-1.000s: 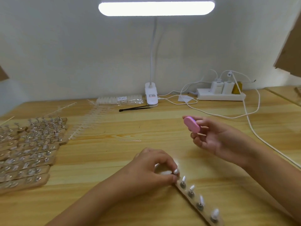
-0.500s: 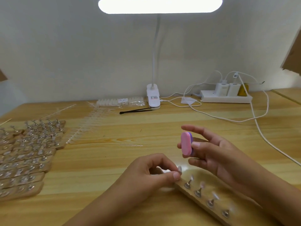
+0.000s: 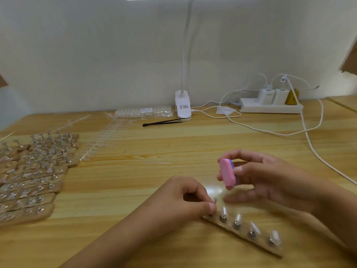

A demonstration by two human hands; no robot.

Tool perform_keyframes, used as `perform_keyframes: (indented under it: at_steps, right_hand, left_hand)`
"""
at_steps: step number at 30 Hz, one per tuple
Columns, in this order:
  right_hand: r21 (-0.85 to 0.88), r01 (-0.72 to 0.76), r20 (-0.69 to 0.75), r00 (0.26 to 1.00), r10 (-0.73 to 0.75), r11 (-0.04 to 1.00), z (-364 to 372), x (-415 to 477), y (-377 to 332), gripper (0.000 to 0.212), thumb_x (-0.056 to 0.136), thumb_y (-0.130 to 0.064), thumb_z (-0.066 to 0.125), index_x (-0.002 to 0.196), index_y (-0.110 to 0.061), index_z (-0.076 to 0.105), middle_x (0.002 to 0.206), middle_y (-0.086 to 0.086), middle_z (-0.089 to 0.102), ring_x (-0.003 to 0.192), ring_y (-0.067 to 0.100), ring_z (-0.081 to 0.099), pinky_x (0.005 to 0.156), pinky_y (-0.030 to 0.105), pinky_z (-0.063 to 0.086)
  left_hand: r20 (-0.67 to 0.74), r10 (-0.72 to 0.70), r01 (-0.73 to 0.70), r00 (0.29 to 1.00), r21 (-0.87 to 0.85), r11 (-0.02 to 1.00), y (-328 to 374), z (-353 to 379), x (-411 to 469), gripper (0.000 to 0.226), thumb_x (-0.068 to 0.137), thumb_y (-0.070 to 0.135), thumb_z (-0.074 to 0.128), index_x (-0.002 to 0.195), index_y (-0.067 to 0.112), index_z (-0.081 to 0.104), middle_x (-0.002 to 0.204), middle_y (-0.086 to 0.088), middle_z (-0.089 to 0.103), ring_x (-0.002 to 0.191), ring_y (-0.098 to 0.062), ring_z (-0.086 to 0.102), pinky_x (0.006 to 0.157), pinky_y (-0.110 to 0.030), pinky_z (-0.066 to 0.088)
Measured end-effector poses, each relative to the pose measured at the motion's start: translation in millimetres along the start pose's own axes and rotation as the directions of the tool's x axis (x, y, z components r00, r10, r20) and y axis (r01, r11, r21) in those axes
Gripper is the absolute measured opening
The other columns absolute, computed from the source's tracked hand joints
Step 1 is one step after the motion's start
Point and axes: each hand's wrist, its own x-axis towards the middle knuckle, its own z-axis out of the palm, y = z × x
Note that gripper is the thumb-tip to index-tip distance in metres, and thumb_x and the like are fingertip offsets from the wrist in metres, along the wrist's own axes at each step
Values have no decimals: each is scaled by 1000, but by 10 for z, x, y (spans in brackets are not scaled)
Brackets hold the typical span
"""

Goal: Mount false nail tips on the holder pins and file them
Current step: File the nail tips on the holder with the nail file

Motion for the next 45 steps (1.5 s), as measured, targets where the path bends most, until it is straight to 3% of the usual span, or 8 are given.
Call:
perform_keyframes:
  at_steps: [8, 13, 16, 20, 22, 34, 38, 45]
  right_hand:
    - [27, -178, 417, 896, 151, 984, -128, -107, -41, 27, 93, -6, 64, 119, -11, 62, 111, 21, 63, 93, 24, 66, 90, 53, 53]
    - [-294, 162, 44, 987, -156, 942, 48, -18, 63, 23, 88, -16, 71, 110, -22, 67, 105, 9, 69, 93, 23, 69, 80, 32, 58]
    - [-496, 438, -114, 824, -556, 750, 122, 13, 159, 26, 79, -23, 71, 104, -31, 67, 101, 0, 68, 92, 20, 70, 79, 30, 59]
    - [-791, 589, 291, 600, -745, 166, 183, 8, 227, 22, 89, -15, 67, 111, -16, 63, 106, -4, 63, 98, 18, 65, 81, 25, 55]
    - [-813, 576, 338, 579, -742, 80, 193, 20, 226, 25, 88, -14, 63, 113, -11, 64, 107, 0, 61, 99, 14, 63, 81, 22, 53]
    - [-759, 559, 124, 626, -770, 333, 194, 47, 262, 26, 88, -17, 65, 113, -21, 58, 108, -5, 60, 101, 19, 63, 79, 32, 57]
    - [-735, 633, 244, 581, -777, 242, 222, 45, 283, 27, 88, -10, 64, 113, -18, 58, 110, -2, 58, 102, 23, 63, 81, 29, 56]
    - [-678, 630, 172, 637, -752, 379, 204, 89, 328, 26, 91, -12, 62, 116, -20, 57, 109, -2, 59, 102, 28, 63, 84, 35, 55]
  left_hand:
    - [-269, 78, -155, 960, -280, 947, -34, 29, -21, 12, 75, 46, 72, 83, 36, 70, 94, 12, 73, 90, -6, 65, 77, -13, 49]
    - [-221, 146, -216, 964, -334, 918, -26, 66, -30, 20, 73, 49, 72, 84, 32, 70, 85, 14, 67, 80, -3, 59, 73, -13, 45]
    - [-197, 119, -188, 973, -383, 904, -29, 92, -18, 11, 77, 38, 75, 83, 30, 70, 87, 14, 70, 78, -2, 61, 74, -16, 49]
    - [-193, 77, -160, 978, -460, 873, -42, 73, 8, 10, 77, 29, 74, 86, 27, 74, 84, 9, 70, 76, -4, 64, 74, -15, 50]
    - [-196, 60, -149, 979, -480, 864, -47, 66, 21, 9, 76, 30, 75, 85, 28, 75, 81, 8, 70, 75, -4, 64, 73, -15, 49]
    - [-182, 4, -114, 983, -595, 795, -37, 76, 16, 7, 75, 22, 83, 76, 25, 77, 88, 6, 75, 80, -7, 71, 77, -17, 54]
    - [-179, -12, -106, 984, -634, 766, -14, 92, 5, 10, 68, 26, 82, 76, 23, 77, 87, 4, 75, 80, -8, 71, 76, -17, 54]
    - [-191, -30, -99, 981, -632, 769, -32, 103, 11, 7, 68, 24, 77, 74, 22, 77, 89, 4, 75, 81, -9, 72, 76, -18, 55]
